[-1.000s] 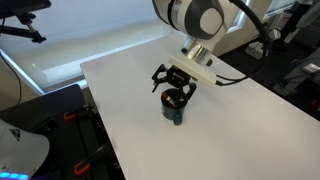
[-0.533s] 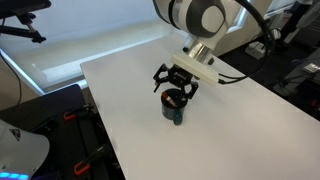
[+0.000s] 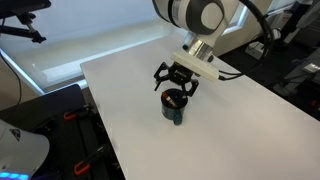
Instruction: Remove the marker from the mug
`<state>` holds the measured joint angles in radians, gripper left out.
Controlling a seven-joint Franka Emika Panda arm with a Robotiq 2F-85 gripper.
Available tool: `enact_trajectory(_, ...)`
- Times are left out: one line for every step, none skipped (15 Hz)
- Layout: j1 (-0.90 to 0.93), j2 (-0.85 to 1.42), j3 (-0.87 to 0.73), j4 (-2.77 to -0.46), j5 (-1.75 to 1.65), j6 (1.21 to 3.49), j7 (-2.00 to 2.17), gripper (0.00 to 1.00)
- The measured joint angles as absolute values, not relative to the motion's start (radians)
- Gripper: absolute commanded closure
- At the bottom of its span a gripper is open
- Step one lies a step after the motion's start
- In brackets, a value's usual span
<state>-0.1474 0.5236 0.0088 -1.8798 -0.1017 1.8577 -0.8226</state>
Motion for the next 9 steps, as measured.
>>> enact_trajectory(-0.145, 0.525, 0.012, -1.880, -0.102, 1.858, -0.823, 0.00)
enact_trajectory(-0.143, 0.528, 0.014, -1.880, -0.102, 1.858, -0.823, 0.00)
enact_trajectory(-0.141, 0.531, 0.016, -1.879, -0.102, 1.858, -0.823, 0.00)
enact_trajectory(-0.138, 0.534, 0.016, -1.879, -0.102, 1.858, -0.823, 0.25)
enact_trajectory(-0.137, 0.537, 0.016, -1.879, -0.102, 1.858, -0.823, 0.26)
enact_trajectory(-0.137, 0.539, 0.016, -1.879, -0.102, 1.858, -0.823, 0.34)
enact_trajectory(-0.137, 0.540, 0.016, -1.879, -0.102, 1.858, -0.823, 0.42)
enact_trajectory(-0.137, 0.542, 0.016, -1.879, -0.102, 1.858, -0.823, 0.51)
enact_trajectory(-0.137, 0.543, 0.016, -1.879, -0.102, 1.858, -0.823, 0.58)
